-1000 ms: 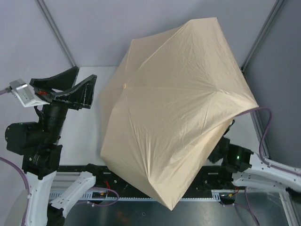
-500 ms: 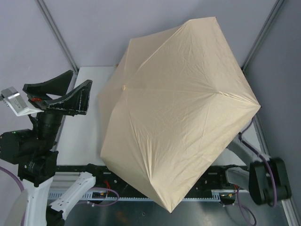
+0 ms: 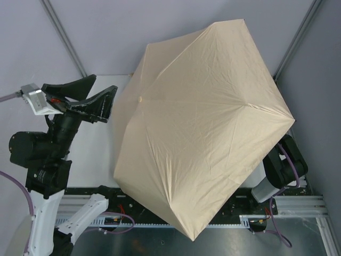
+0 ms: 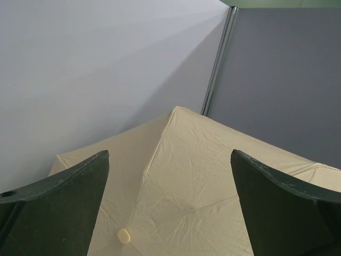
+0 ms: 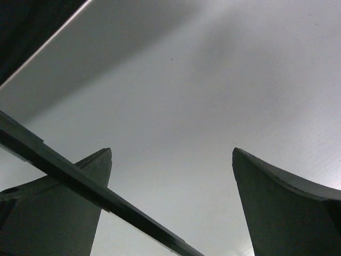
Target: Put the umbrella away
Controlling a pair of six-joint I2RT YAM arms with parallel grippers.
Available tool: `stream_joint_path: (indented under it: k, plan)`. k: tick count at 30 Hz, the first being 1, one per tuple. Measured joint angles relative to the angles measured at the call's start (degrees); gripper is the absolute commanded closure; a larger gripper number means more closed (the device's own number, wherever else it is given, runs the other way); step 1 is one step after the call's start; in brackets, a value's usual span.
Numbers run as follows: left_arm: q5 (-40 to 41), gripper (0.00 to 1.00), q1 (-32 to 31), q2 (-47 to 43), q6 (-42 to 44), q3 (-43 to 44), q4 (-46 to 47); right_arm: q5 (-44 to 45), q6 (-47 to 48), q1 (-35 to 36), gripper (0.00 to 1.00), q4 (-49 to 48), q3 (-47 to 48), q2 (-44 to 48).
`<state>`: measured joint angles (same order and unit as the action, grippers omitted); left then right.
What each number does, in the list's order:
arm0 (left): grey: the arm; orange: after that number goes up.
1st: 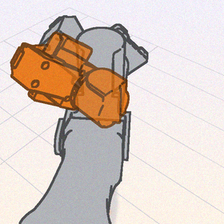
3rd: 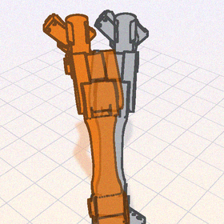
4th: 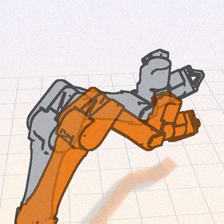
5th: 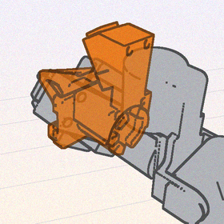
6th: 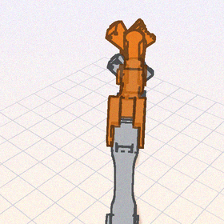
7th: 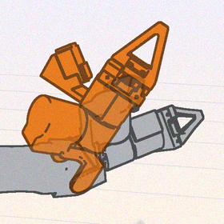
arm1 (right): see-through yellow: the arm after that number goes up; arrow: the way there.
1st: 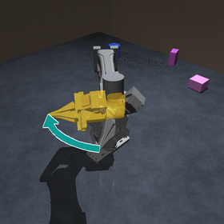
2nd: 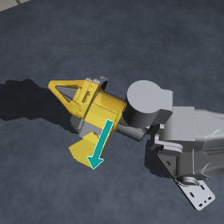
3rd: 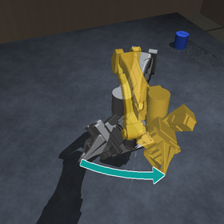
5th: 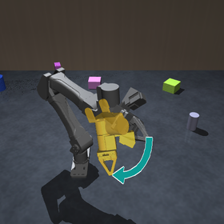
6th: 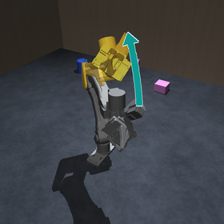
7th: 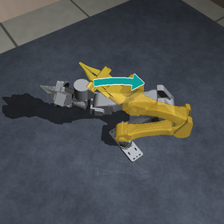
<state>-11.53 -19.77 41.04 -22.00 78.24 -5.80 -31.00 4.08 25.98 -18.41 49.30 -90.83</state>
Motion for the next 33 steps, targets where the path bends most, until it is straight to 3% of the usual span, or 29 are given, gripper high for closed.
stream_joint_path:
  k: [4,7,9,12,14,18,28,33]
  plan:
    - [-0.72,0.0,0.0,1.14,0.07,0.24,-0.83,0.61,2.43,0.48,0.04,0.55,0.79,-1.36]
    - [-0.96,0.01,0.0,2.34,0.04,0.87,-1.14,-1.73,3.61,0.09,0.16,0.74,1.46,-3.96]
    - [-1.09,0.01,0.0,2.97,0.02,1.14,-1.22,-4.11,4.2,0.87,0.37,1.6,3.65,-6.82]
    - [-1.07,0.01,0.0,3.23,0.0,1.27,-1.66,-3.67,5.62,3.67,0.78,2.49,7.3,-9.66]
    - [-0.83,0.01,0.0,3.04,0.0,1.55,-2.03,-2.86,8.59,6.32,0.95,2.21,8.48,-9.84]
    - [-0.61,0.01,0.0,2.08,0.07,3.23,-2.54,-0.79,-0.61,8.79,1.0,5.01,9.27,-7.37]
    - [3.63,0.02,0.0,-4.61,3.04,8.26,-2.73,-0.31,-30.4,-3.34,1.0,20.81,9.27,14.32]
    - [8.74,0.04,-0.04,-8.55,3.82,7.15,-4.42,5.75,-44.52,-4.04,1.0,24.09,9.27,24.09]
